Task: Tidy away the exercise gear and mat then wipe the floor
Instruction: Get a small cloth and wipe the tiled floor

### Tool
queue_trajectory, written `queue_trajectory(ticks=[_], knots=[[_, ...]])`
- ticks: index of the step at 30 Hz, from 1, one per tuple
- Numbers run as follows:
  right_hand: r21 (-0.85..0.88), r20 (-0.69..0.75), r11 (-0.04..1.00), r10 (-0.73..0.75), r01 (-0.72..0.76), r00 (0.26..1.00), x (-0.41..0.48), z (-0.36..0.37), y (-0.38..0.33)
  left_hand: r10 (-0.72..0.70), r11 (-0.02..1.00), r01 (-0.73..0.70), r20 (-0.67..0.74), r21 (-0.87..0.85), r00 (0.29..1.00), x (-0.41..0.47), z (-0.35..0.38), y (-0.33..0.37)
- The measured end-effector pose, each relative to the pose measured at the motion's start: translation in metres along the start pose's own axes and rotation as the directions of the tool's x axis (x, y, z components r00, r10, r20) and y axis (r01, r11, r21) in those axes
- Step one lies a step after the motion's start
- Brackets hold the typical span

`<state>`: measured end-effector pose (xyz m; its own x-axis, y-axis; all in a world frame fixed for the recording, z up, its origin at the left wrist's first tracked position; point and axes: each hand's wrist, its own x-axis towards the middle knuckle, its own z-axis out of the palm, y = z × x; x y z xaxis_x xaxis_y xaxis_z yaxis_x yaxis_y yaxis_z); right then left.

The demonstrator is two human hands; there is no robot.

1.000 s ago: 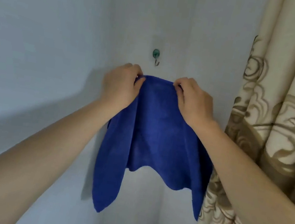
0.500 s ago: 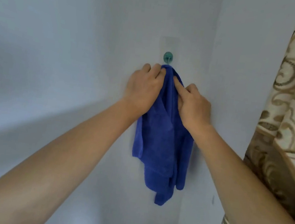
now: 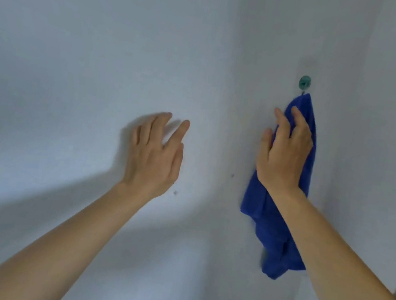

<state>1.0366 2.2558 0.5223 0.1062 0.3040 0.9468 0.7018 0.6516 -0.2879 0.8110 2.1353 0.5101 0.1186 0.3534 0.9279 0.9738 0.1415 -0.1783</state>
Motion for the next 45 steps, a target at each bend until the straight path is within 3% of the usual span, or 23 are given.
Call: queue_trajectory(ticks=[2,5,8,11,18,24,29,34,41,45], knots=[[0.09,0.014,0.996,-0.028,0.027,1.0,-0.033,0.018,-0.031,-0.089,0.995,0.087,0.036,0.045,0.995,-0.035,-0.016,-0.039],[0.174,0.052,0.965,-0.209,0.197,0.977,-0.096,0.051,-0.075,-0.186,0.972,0.155,0.171,0.178,0.968,-0.096,-0.037,-0.08],[0.321,0.201,0.903,-0.359,0.285,0.911,-0.156,0.077,-0.128,-0.3,0.93,0.211,0.289,0.302,0.909,-0.155,-0.069,-0.111],[0.45,0.255,0.831,-0.47,0.327,0.845,-0.184,0.086,-0.177,-0.4,0.871,0.25,0.317,0.422,0.86,-0.198,-0.112,-0.128],[0.732,0.316,0.656,-0.568,0.185,0.76,-0.255,0.074,-0.253,-0.723,0.572,0.416,0.196,0.707,0.662,-0.302,-0.253,-0.105],[0.866,0.39,0.5,-0.698,0.019,0.601,-0.336,0.019,-0.365,-0.876,0.273,0.402,0.054,0.874,0.478,-0.369,-0.385,-0.07],[0.957,0.246,0.29,-0.82,0.005,0.516,-0.381,-0.06,-0.48,-0.868,0.059,0.416,-0.159,0.907,0.471,-0.389,-0.515,-0.073],[0.993,0.079,0.111,-0.866,0.037,0.494,-0.421,-0.142,-0.606,-0.827,-0.11,0.417,-0.316,0.902,0.465,-0.43,-0.642,-0.084],[0.998,-0.055,-0.039,-0.905,0.047,0.422,-0.47,-0.235,-0.766,-0.789,-0.246,0.369,-0.406,0.896,0.461,-0.47,-0.792,-0.133],[0.99,-0.132,-0.105,-0.91,0.09,0.394,-0.497,-0.251,-0.834,-0.789,-0.261,0.338,-0.401,0.904,0.465,-0.494,-0.835,-0.18]])
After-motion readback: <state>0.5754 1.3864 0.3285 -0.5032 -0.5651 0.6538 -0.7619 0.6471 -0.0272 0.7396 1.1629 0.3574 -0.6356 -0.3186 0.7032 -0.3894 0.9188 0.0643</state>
